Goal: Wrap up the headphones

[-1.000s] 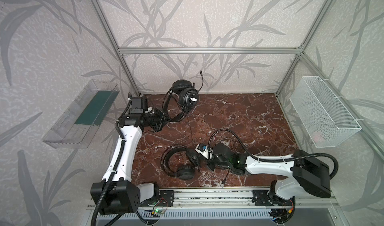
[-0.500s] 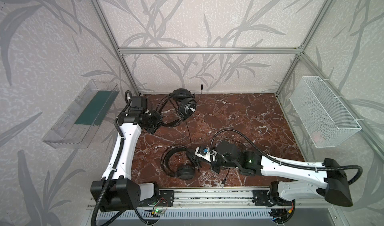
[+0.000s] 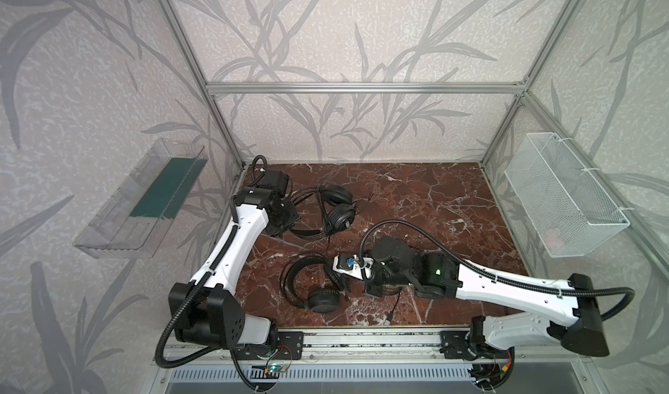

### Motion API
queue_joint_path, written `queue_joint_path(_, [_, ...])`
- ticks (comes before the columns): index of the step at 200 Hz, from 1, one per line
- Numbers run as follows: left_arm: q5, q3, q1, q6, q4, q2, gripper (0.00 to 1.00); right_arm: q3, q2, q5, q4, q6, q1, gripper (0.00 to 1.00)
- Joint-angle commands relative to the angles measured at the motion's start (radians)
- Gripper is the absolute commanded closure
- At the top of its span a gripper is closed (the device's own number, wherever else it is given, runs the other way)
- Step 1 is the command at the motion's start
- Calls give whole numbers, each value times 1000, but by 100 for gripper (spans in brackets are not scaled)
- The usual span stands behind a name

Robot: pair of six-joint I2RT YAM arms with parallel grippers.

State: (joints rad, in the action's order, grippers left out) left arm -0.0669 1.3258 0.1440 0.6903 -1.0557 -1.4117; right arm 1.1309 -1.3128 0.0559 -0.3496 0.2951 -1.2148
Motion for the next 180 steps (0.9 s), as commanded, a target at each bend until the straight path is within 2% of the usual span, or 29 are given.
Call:
queue_joint_path(1, [46, -11, 41, -45, 10, -3, 100, 112, -25, -54, -104, 107, -9, 100])
queue_joint_path(41, [108, -100, 92, -92, 14, 8, 100, 254, -63, -151, -198, 232, -9, 100])
queue_joint_path(88, [83, -211, 117, -125, 64, 60, 100, 358, -103, -205, -221, 352, -14, 100])
queue_joint_path(180, [57, -198, 208, -161, 101, 130, 100, 432, -231, -331, -48, 582, -9, 100])
